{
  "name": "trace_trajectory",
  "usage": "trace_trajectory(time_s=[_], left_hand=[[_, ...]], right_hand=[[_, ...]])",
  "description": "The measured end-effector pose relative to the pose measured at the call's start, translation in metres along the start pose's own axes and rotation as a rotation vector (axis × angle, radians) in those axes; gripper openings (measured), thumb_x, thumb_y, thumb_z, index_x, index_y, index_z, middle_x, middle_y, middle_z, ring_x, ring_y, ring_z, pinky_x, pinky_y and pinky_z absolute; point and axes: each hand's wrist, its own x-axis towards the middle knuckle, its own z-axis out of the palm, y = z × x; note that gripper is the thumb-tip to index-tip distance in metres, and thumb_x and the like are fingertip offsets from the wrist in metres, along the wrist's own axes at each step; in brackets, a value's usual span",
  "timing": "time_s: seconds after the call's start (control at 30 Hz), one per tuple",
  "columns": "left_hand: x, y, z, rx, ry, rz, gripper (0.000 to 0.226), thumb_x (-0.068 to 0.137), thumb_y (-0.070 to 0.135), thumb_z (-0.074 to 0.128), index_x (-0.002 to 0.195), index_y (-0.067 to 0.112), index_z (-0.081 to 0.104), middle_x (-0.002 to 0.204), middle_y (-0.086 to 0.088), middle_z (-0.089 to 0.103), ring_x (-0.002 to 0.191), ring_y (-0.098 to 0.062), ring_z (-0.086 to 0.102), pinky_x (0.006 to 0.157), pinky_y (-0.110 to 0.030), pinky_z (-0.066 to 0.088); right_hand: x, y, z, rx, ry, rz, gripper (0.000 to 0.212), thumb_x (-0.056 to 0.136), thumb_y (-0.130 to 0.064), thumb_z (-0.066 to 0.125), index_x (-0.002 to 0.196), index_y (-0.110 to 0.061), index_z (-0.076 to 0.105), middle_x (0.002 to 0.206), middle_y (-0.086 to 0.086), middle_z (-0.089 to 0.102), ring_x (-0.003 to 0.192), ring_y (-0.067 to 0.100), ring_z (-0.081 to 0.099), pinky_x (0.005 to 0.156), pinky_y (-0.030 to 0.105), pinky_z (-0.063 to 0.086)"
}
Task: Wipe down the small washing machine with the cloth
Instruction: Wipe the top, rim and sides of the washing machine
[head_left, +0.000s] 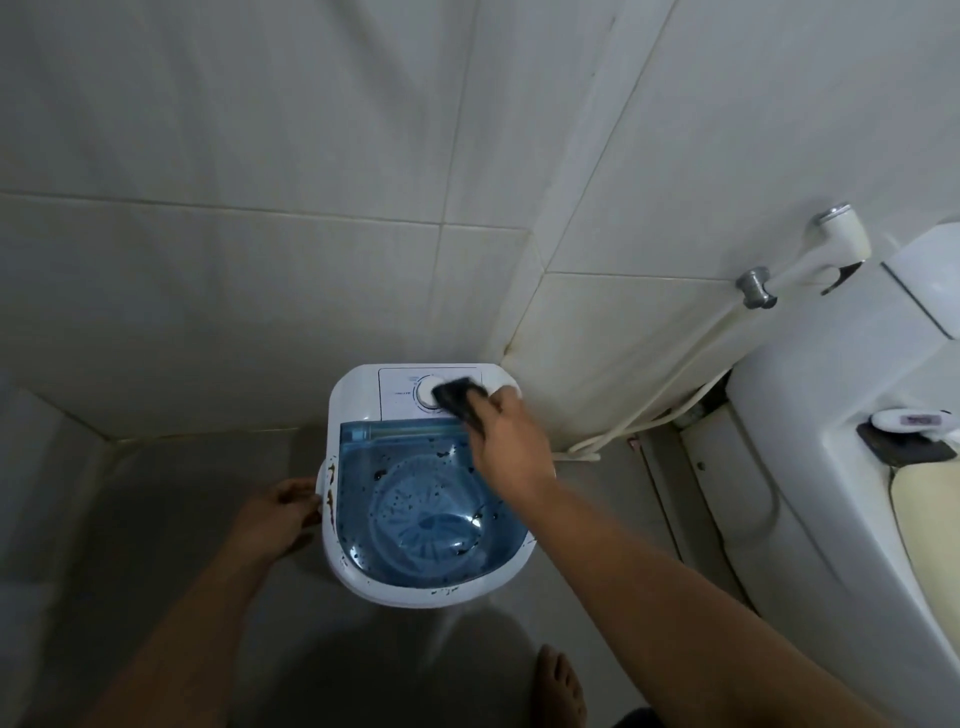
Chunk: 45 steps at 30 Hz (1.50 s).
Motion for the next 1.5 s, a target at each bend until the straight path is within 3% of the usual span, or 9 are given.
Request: trace_trajectory(time_s=[0.13,0.33,0.63,0.8,1.0,1.13,1.3,1.43,1.5], left_hand=[[-0.003,0.001,0.003,-0.024,0.014,-0.006,0.023,0.096,0.003,0.058,0.118,0.010,0.064,0.110,-0.016,0.068,0.098,-0.029,0.064,0.096,-0.046,0.050],[-0.008,0.001,0.004,-0.057,0.013,0.002,0.019,0.095,0.002,0.059,0.111,0.012,0.063,0.098,-0.012,0.070,0.096,-0.030,0.065,0.099,-0.047,0.050],[0.000,-0.006,0.000,-0.071,-0.008,0.004,0.016,0.095,0.009,0.061,0.109,0.015,0.068,0.095,-0.009,0.074,0.086,-0.024,0.070,0.077,-0.035,0.056],[-0.003,-0.003,0.002,-0.083,0.012,0.006,0.018,0.095,0.006,0.059,0.110,0.016,0.065,0.099,-0.011,0.072,0.082,-0.022,0.068,0.070,-0.030,0.054],[-0.002,-0.002,0.000,-0.057,-0.005,0.005,0.021,0.095,0.007,0.059,0.112,0.017,0.065,0.102,-0.008,0.072,0.095,-0.025,0.068,0.085,-0.041,0.056],[-0.002,-0.003,0.001,-0.067,-0.008,-0.002,0.017,0.095,0.005,0.059,0.101,0.020,0.066,0.097,-0.007,0.072,0.092,-0.026,0.068,0.092,-0.046,0.054],[-0.003,-0.004,0.001,-0.072,-0.017,0.011,0.020,0.095,0.005,0.058,0.093,0.024,0.064,0.098,-0.008,0.072,0.093,-0.026,0.069,0.090,-0.045,0.055],[-0.004,-0.004,0.000,-0.047,-0.013,0.015,0.023,0.095,0.005,0.057,0.092,0.027,0.064,0.102,-0.009,0.073,0.096,-0.028,0.070,0.092,-0.048,0.056],[-0.004,-0.003,0.000,-0.048,-0.011,0.015,0.022,0.095,0.005,0.057,0.094,0.025,0.065,0.101,-0.009,0.073,0.095,-0.028,0.070,0.092,-0.048,0.056]], right_hand=[[0.003,0.010,-0.001,-0.061,-0.011,-0.134,0.048,0.095,-0.029,0.061,0.142,-0.024,0.053,0.114,0.011,0.054,0.099,0.032,0.057,0.072,0.044,0.057],[0.033,0.001,0.000,0.102,0.033,0.306,0.047,0.099,-0.032,0.056,0.145,-0.025,0.050,0.124,0.013,0.050,0.108,0.034,0.055,0.087,0.048,0.054],[0.014,0.003,-0.012,0.089,-0.122,-0.006,0.047,0.096,-0.033,0.061,0.142,-0.027,0.054,0.116,0.008,0.054,0.099,0.028,0.060,0.085,0.045,0.057],[0.072,0.018,-0.017,0.110,-0.079,0.348,0.043,0.098,-0.038,0.053,0.141,-0.034,0.051,0.121,0.011,0.052,0.108,0.033,0.057,0.095,0.052,0.051],[0.090,0.031,-0.015,0.290,-0.134,0.450,0.043,0.089,-0.033,0.050,0.128,-0.022,0.064,0.112,0.015,0.065,0.094,0.032,0.065,0.086,0.041,0.057],[0.060,0.038,-0.024,0.304,-0.101,0.491,0.029,0.098,-0.016,0.053,0.124,-0.012,0.064,0.104,0.012,0.067,0.082,0.027,0.060,0.071,0.029,0.044],[-0.006,0.062,-0.017,0.348,-0.086,0.506,0.031,0.099,-0.026,0.054,0.129,-0.020,0.062,0.107,0.012,0.066,0.092,0.031,0.067,0.086,0.043,0.057],[-0.067,0.073,-0.018,0.337,-0.093,0.357,0.036,0.099,-0.022,0.060,0.135,-0.022,0.061,0.114,0.003,0.059,0.102,0.020,0.058,0.093,0.030,0.044],[-0.063,0.082,-0.025,0.315,-0.125,0.310,0.033,0.097,-0.023,0.063,0.129,-0.024,0.065,0.110,0.004,0.064,0.101,0.022,0.062,0.093,0.035,0.049]])
